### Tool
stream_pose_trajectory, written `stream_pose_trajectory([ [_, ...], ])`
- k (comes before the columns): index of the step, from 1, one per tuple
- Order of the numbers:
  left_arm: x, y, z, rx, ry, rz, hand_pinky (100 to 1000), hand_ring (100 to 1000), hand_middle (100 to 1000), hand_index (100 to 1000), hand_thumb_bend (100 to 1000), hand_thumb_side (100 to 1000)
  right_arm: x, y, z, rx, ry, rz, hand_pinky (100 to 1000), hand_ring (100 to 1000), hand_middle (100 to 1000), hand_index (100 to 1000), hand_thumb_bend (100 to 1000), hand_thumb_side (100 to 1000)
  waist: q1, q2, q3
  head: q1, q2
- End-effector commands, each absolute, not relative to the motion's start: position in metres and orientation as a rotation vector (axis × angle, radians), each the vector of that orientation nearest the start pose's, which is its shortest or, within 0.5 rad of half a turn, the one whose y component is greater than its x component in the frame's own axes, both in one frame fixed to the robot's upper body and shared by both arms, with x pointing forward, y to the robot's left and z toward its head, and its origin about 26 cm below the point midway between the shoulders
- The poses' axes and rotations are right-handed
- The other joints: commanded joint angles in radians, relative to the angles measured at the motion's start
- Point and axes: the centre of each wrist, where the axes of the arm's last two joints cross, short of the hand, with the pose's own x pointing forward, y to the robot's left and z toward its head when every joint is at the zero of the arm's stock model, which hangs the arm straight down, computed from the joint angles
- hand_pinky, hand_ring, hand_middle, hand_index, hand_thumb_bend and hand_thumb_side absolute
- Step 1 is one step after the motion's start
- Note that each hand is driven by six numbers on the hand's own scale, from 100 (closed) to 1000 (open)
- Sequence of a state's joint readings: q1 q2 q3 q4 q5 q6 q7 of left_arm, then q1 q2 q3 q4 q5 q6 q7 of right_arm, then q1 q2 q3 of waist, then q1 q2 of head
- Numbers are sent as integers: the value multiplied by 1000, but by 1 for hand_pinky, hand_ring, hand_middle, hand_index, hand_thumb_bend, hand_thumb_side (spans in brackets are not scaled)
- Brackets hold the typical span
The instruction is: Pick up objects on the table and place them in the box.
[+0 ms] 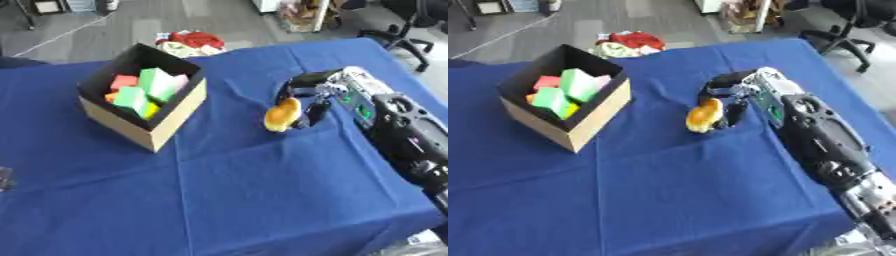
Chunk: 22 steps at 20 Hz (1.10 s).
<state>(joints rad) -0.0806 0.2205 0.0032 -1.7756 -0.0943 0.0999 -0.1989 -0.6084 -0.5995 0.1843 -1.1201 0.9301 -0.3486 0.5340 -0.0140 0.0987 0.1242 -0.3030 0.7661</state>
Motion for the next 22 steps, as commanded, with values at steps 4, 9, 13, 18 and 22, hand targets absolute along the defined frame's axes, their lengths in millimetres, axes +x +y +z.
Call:
stream_pose_trajectory([
  [4,292,282,82,115,-1721,-433,785,638,645,835,453,598,428,-342,167,-877,-1390,1633,814,683,472,593,176,100,3,-30,-1,1,4],
  [9,292,280,80,106,-1716,-433,785,638,645,835,453,598,448,-299,214,-867,-1614,1558,813,668,474,598,148,100,12,-37,7,1,4],
  [13,292,276,78,81,-1715,-436,785,638,645,835,453,598,470,-255,227,-826,-1690,1502,815,657,479,607,108,100,24,-43,26,-11,4],
  [18,293,271,79,50,-1718,-451,784,637,645,834,452,598,490,-217,202,-771,-1657,1449,820,676,523,654,100,100,34,-40,60,-39,4],
  [22,294,266,80,27,-1725,-460,784,637,644,834,452,599,496,-196,170,-829,-1603,1365,820,689,568,697,100,100,37,-31,81,-58,4],
])
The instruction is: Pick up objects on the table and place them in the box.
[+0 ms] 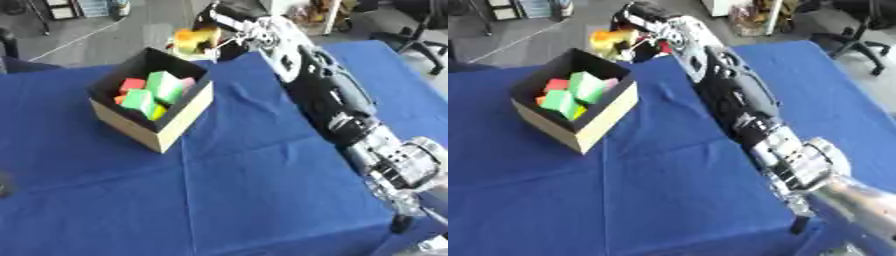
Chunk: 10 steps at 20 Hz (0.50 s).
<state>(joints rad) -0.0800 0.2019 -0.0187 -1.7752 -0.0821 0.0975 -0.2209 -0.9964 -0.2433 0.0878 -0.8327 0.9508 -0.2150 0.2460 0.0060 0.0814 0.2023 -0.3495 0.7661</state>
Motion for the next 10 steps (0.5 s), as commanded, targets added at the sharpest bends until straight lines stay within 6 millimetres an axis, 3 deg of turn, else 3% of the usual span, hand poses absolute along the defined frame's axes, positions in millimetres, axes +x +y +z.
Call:
stream_pose_trajectory([
  [1,295,265,80,23,-1727,-462,784,637,644,834,452,599,496,-191,163,-849,-1592,1339,822,695,580,708,100,100,17,-11,8,-15,4],
  [3,295,264,81,16,-1729,-464,784,637,644,834,451,599,496,-182,151,-876,-1576,1311,827,716,630,763,100,100,16,-8,15,-21,4],
  [9,296,261,82,7,-1735,-466,784,636,644,834,443,605,492,-163,136,-813,-1558,1408,876,809,794,907,250,437,14,-3,28,-29,4],
  [10,296,261,82,7,-1735,-465,784,636,644,834,442,606,492,-162,134,-792,-1538,1445,909,856,863,960,281,512,14,-3,29,-29,4],
])
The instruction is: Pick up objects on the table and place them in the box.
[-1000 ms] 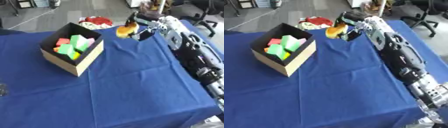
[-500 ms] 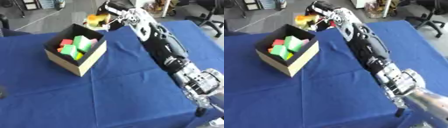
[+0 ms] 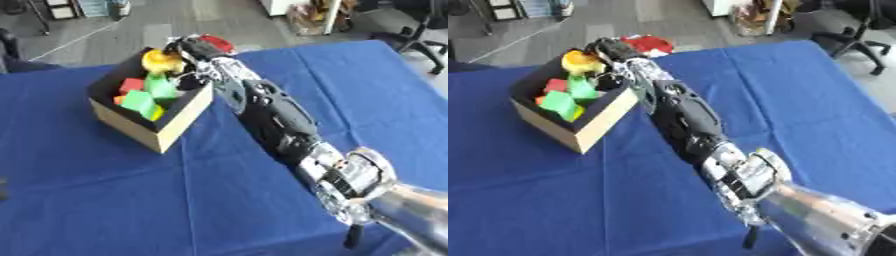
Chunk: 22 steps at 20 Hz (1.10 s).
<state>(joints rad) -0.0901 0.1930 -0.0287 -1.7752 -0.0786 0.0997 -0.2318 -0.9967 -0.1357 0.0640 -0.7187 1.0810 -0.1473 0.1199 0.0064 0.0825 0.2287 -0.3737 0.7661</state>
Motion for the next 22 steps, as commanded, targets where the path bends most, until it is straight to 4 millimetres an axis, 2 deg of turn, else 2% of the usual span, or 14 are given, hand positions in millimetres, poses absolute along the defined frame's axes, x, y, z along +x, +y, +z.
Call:
stream_pose_trajectory([
  [1,296,262,82,8,-1736,-464,784,636,644,834,442,606,491,-161,133,-770,-1515,1481,919,869,886,972,289,526,14,-4,3,-4,4],
  [2,296,262,82,9,-1736,-463,784,636,644,834,442,606,491,-162,135,-757,-1504,1503,937,893,928,991,299,530,14,-4,2,-2,4],
  [5,296,263,82,14,-1734,-460,784,636,643,834,440,607,492,-166,150,-787,-1546,1482,964,933,975,1000,297,512,11,-4,-1,3,4],
  [6,296,263,82,14,-1734,-459,784,636,643,834,440,608,491,-167,157,-819,-1577,1451,970,941,986,1000,240,521,10,-5,-2,4,4],
  [7,296,263,82,15,-1734,-459,784,636,643,834,439,608,491,-169,166,-866,-1615,1409,971,943,986,1000,302,466,9,-5,-4,5,4],
  [13,296,265,83,27,-1731,-457,784,635,642,834,435,609,489,-181,201,-1070,-1754,1188,972,942,987,1000,274,393,1,-5,-18,14,4],
  [16,296,266,83,35,-1730,-453,784,635,642,833,434,610,487,-191,210,-1092,-1770,1162,966,930,973,999,258,374,-3,-7,-27,20,4],
  [18,296,267,82,41,-1728,-450,784,635,642,833,434,610,483,-200,215,-1075,-1811,1149,945,887,919,979,205,328,-6,-9,-37,31,4],
  [21,296,270,84,60,-1732,-441,784,635,642,833,435,609,469,-219,224,-964,-1940,1079,900,819,850,952,100,214,-13,-11,-55,53,4],
  [22,296,271,84,66,-1735,-438,784,635,642,833,435,609,461,-226,227,-932,-1984,1046,899,816,846,949,100,208,-16,-12,-61,63,4],
])
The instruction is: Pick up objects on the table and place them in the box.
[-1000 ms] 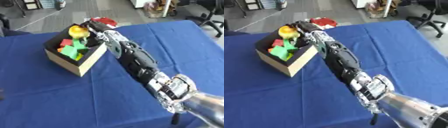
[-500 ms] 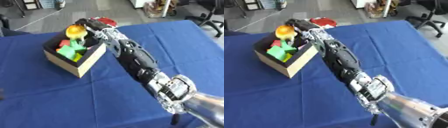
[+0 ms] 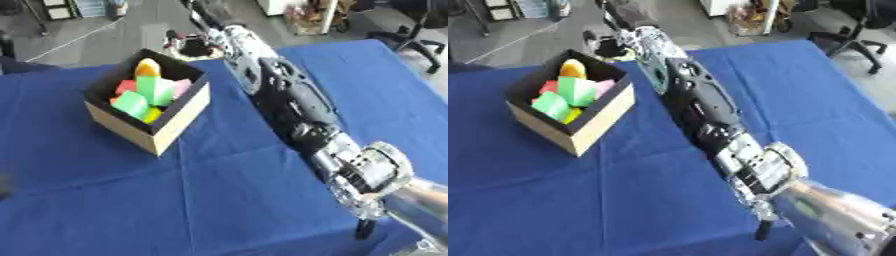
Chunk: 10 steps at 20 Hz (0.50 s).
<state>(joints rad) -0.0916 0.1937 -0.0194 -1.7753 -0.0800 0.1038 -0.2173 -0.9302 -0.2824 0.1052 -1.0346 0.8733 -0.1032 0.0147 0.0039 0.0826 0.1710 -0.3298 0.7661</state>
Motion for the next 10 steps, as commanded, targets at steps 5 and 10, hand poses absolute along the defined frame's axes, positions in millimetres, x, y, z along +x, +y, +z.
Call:
stream_pose_trajectory([
  [5,297,272,88,92,-1760,-410,782,636,641,830,426,598,399,-257,212,-695,-2112,773,862,753,777,887,100,204,-27,-19,-38,92,4],
  [10,297,273,90,108,-1780,-366,781,641,647,827,422,591,348,-268,166,-467,-2085,462,840,716,708,829,100,261,-31,-20,-57,186,4],
])
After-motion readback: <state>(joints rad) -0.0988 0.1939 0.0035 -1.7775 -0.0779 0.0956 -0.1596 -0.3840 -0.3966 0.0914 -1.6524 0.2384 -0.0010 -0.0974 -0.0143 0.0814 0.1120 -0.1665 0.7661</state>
